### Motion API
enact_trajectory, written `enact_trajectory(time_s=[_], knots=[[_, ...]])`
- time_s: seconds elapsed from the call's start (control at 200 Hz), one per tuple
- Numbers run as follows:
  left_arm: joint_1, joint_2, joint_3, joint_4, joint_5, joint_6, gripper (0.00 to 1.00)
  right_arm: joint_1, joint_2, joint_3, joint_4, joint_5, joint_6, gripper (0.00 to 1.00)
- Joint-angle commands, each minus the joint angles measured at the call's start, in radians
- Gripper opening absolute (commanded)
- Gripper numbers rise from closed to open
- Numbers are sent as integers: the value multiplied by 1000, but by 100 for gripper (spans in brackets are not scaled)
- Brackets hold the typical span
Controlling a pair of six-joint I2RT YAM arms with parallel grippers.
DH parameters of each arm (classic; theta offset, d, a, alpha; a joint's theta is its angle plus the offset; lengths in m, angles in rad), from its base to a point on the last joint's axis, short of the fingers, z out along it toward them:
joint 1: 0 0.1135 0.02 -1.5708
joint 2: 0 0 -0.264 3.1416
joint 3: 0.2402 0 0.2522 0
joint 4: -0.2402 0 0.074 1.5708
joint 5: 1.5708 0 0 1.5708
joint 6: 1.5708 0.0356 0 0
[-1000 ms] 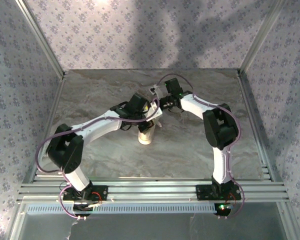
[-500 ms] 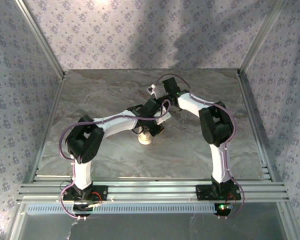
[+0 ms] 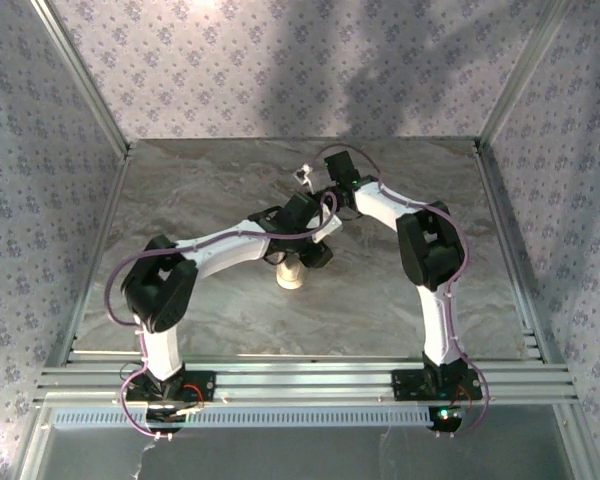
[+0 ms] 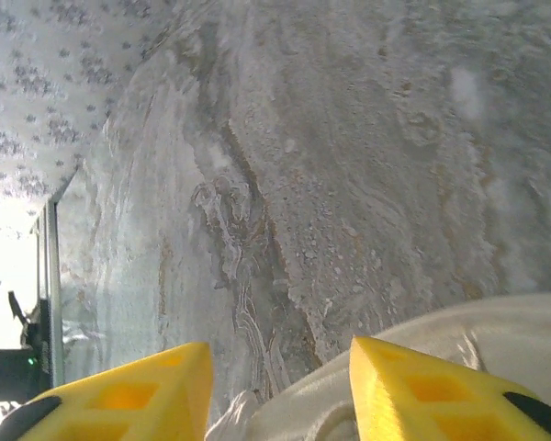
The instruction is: Tie the shoes
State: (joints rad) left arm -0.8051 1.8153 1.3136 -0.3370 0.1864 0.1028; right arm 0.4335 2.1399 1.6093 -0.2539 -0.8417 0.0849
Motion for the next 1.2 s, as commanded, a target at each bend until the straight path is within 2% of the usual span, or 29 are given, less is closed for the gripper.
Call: enact_trajectory(time_s=[0.0,0.175,0.28,0.45,0.54,0.695,0.8,0.984,1.114,1.194], knots=[[11,-104,9,-52,10,-9,48,-31,-100,30,-74,39,21,49],[37,-203,-10,-77,9,-28,49,-76,-189,2,-136,72,46,53],[102,-248,-48,-65,18,-76,49,-89,-254,-52,-184,117,19,54],[288,-313,-237,75,109,-277,45,-68,-420,-314,-156,198,6,55],[327,-308,-309,104,128,-325,42,-34,-494,-455,-135,243,1,58],[308,-280,-419,184,150,-400,35,-1,-505,-547,-121,252,-12,60],[255,-265,-474,250,138,-453,32,8,-469,-534,-129,240,-46,68],[152,-218,-468,312,117,-511,31,11,-410,-484,-161,237,-100,69],[138,-238,-444,272,93,-478,31,10,-370,-448,-187,226,-141,69],[140,-275,-414,187,60,-357,32,10,-351,-431,-197,229,-165,68]])
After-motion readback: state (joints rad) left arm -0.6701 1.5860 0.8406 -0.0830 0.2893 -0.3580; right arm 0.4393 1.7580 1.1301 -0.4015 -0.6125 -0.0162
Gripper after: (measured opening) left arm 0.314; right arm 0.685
